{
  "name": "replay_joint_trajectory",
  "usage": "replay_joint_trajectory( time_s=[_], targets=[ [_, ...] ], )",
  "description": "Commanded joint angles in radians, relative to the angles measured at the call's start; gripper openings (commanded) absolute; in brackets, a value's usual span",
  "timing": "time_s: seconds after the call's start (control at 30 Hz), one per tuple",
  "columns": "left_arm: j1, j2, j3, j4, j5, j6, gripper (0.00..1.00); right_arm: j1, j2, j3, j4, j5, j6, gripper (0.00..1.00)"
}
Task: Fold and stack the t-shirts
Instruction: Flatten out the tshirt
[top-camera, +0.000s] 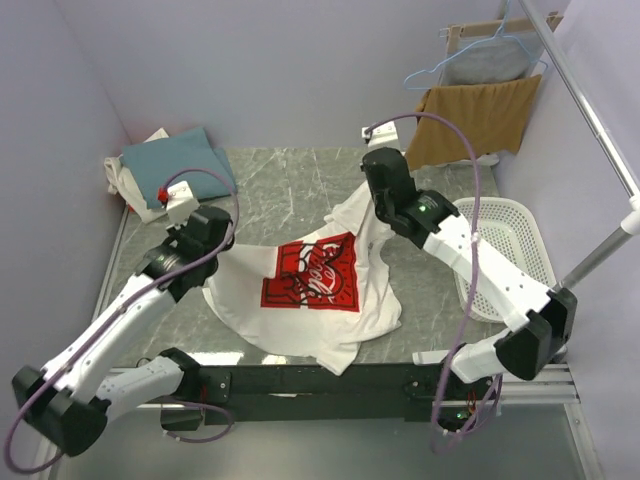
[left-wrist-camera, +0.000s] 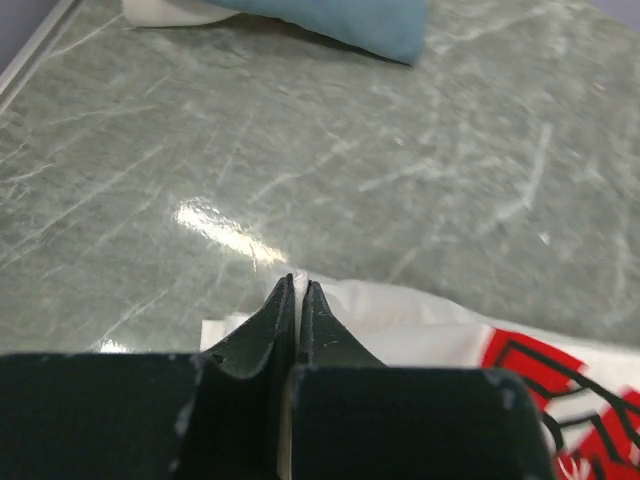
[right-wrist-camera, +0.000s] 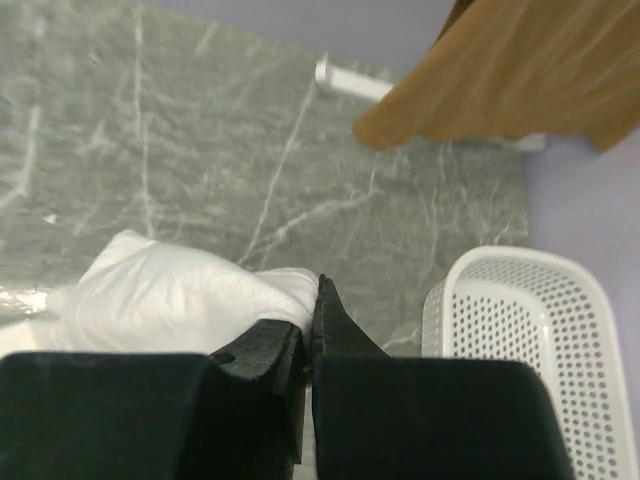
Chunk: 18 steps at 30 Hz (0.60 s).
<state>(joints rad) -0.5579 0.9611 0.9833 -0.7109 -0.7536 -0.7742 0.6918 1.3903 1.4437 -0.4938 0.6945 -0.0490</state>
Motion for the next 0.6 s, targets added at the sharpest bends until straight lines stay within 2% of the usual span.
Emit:
replay_joint_trajectory(
  time_s=[0.0,0.07,0.13,0.23,0.33,0.4,0.53,0.57],
  targets=[
    [0.151,0.112,-0.005,0.238,0.057,0.009,0.01,-0.116,0.039,0.053,0.081,-0.105,0.079,0.00],
    [0.232,0.184,0.003,0.255,0.112,0.016,0.01,-0.149,0.076,0.079,0.049,-0.122,0.104,0.00],
    [0.245,0.218,0.002,0.217,0.138,-0.003,0.01,-0.155,0.078,0.066,0.025,-0.142,0.124,0.00],
    [0.245,0.242,-0.081,0.179,0.224,-0.043,0.01,-0.150,0.035,-0.032,-0.009,-0.266,0.199,0.00],
    [0.228,0.205,-0.237,0.195,0.377,-0.106,0.01,-0.127,-0.039,-0.198,-0.045,-0.358,0.305,0.00],
    [0.207,0.147,-0.351,0.215,0.428,-0.164,0.01,-0.069,-0.123,-0.345,-0.054,-0.403,0.346,0.00],
    [0.164,0.051,-0.460,0.209,0.523,-0.229,0.02,0.057,-0.232,-0.497,-0.135,-0.414,0.513,0.00],
    [0.164,0.025,-0.474,0.212,0.568,-0.227,0.09,0.069,-0.249,-0.523,-0.179,-0.415,0.540,0.06]
  ],
)
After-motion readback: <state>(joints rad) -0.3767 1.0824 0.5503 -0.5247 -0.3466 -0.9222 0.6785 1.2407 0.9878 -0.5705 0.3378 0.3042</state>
